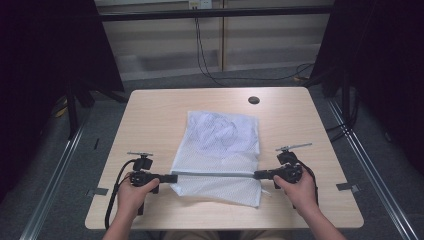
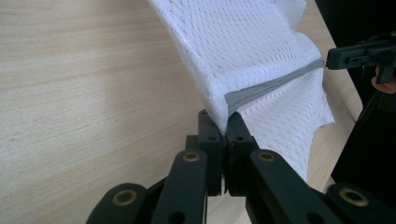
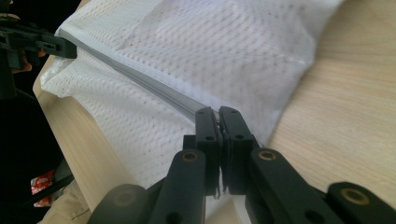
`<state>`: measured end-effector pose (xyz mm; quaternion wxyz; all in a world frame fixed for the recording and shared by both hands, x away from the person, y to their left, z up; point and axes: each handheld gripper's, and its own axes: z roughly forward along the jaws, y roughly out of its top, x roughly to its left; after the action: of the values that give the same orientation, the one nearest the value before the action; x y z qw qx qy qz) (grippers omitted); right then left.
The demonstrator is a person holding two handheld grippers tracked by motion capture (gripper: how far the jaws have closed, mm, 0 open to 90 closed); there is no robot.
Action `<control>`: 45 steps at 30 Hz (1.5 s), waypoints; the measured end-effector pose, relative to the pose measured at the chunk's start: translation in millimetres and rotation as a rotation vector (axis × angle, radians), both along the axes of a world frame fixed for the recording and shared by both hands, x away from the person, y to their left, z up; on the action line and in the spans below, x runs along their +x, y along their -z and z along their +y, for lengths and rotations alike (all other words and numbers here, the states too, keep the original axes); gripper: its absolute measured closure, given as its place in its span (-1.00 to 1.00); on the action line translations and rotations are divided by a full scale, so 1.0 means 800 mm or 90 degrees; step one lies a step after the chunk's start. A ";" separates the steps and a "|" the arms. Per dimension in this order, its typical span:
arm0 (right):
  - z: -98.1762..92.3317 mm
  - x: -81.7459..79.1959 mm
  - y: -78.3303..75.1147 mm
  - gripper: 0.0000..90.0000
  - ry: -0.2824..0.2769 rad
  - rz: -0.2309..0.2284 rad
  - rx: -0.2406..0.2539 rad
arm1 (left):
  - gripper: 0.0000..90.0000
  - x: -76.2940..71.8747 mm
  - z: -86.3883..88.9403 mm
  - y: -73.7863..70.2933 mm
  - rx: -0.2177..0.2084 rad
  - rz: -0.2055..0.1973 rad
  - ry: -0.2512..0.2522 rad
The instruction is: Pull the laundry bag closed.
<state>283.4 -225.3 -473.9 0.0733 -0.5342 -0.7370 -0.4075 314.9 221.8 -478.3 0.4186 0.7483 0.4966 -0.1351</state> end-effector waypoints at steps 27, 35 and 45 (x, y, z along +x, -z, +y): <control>-0.005 -0.004 -0.002 0.93 0.016 -0.021 -0.018 | 0.85 -0.004 -0.003 0.000 -0.009 0.001 0.017; -0.005 -0.005 -0.003 0.81 0.028 -0.042 -0.041 | 0.26 -0.004 0.004 -0.004 -0.011 -0.030 -0.014; -0.003 -0.005 -0.007 0.23 0.049 -0.077 -0.064 | -0.46 0.000 0.003 -0.005 0.021 -0.087 -0.031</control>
<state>279.3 -227.7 -468.6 -0.0142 -0.5392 -0.7388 -0.4040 314.5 224.1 -474.3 0.4426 0.7502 0.4869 -0.0651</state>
